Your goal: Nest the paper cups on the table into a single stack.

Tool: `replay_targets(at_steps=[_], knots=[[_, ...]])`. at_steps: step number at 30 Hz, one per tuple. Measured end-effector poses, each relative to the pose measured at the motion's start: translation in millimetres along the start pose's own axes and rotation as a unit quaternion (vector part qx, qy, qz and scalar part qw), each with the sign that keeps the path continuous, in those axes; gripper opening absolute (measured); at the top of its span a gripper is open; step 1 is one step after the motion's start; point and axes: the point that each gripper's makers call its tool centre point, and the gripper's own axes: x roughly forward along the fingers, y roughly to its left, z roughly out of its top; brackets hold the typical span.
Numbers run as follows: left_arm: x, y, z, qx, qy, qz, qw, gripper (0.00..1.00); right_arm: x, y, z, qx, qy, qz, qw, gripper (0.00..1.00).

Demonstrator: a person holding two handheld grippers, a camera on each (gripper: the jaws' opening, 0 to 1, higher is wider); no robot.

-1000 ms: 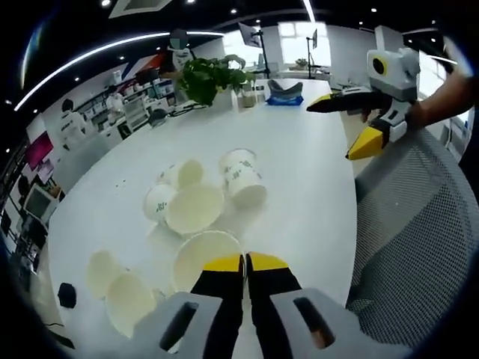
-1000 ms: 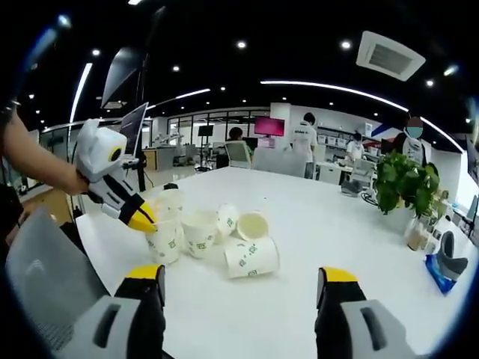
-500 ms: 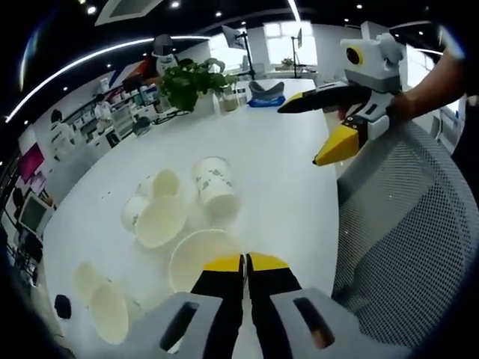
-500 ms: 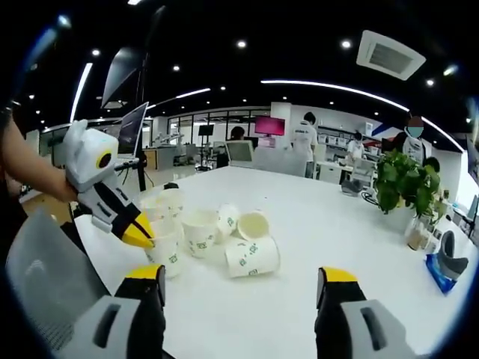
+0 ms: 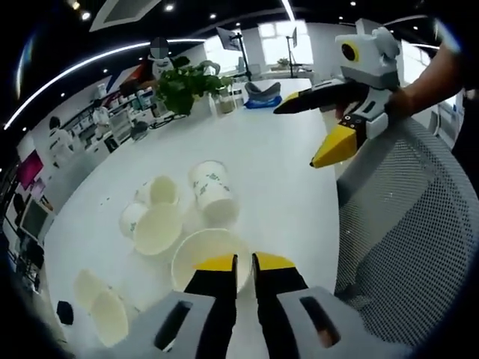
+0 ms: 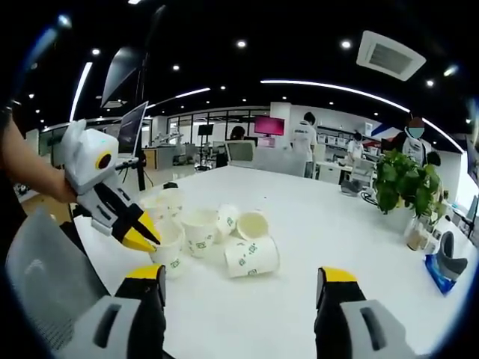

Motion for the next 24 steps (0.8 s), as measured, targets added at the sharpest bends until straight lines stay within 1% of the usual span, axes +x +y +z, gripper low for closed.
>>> replay_targets(at_steps=[5, 7, 8, 10, 12, 17, 21, 24], knots=[[-4, 0.4, 5.4, 0.005, -0.005, 0.000, 1.0000, 0.11, -1, 0, 0.6, 0.000, 0.001, -0.002, 1.0000, 0.83], [-8, 1.5, 11.8, 0.006, -0.012, 0.001, 0.9999, 0.11, -1, 1, 1.0, 0.001, 0.000, -0.002, 1.0000, 0.83], [-10, 3.3, 18.1, 0.000, -0.024, 0.004, 0.9997, 0.12, -1, 0, 1.2, 0.002, 0.000, -0.002, 1.0000, 0.83], [-14, 11.8, 27.1, 0.001, -0.040, 0.019, 0.9990, 0.16, -1, 0, 0.9, 0.002, -0.001, -0.003, 1.0000, 0.84], [-16, 17.0, 30.9, -0.002, -0.042, 0.023, 0.9988, 0.19, -1, 0, 0.9, 0.002, -0.001, -0.002, 1.0000, 0.84], [-18, 32.5, 47.7, -0.010, -0.053, 0.036, 0.9979, 0.23, -1, 1, 1.6, 0.003, 0.000, 0.000, 1.0000, 0.84], [-16, 43.8, 55.6, -0.010, -0.055, 0.041, 0.9976, 0.24, -1, 3, 2.0, 0.002, 0.001, 0.000, 1.0000, 0.85], [-9, 58.1, 56.0, -0.028, -0.052, 0.043, 0.9973, 0.25, -1, 2, 1.5, 0.000, 0.001, 0.000, 1.0000, 0.84]])
